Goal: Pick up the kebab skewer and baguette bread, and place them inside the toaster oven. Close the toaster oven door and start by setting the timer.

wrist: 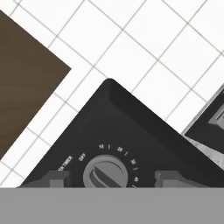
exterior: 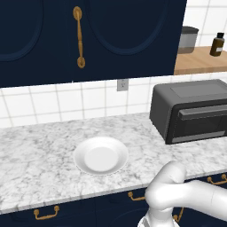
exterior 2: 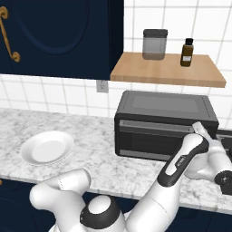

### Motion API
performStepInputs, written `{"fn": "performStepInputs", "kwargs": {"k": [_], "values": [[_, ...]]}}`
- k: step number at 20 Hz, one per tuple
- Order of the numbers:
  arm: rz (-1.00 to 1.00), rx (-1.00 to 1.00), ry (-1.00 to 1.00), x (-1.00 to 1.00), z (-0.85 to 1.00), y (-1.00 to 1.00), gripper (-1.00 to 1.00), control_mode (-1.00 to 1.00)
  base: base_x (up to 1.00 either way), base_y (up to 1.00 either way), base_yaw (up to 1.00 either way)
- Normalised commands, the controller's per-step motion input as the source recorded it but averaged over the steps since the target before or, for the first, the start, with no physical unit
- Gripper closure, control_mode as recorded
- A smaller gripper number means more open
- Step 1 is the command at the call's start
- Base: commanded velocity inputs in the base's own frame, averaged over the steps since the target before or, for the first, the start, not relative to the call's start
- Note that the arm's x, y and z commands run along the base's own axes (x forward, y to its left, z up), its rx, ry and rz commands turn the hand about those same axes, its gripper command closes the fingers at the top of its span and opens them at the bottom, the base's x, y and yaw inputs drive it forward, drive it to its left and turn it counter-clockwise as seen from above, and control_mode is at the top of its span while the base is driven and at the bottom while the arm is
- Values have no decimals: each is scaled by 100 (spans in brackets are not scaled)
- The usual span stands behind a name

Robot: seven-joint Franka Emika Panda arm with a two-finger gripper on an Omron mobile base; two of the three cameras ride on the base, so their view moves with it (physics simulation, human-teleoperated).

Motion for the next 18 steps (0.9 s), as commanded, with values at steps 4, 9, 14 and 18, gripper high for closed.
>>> {"fn": "performStepInputs", "kwargs": {"k": [4,9,14,18], "values": [[0,0,0,0,0,0,100,-100,0,0,0],[0,0,0,0,0,0,100,-100,0,0,0],[0,0,0,0,0,0,100,-100,0,0,0],[0,3,0,-5,0,0,100,-100,0,0,0]]}}
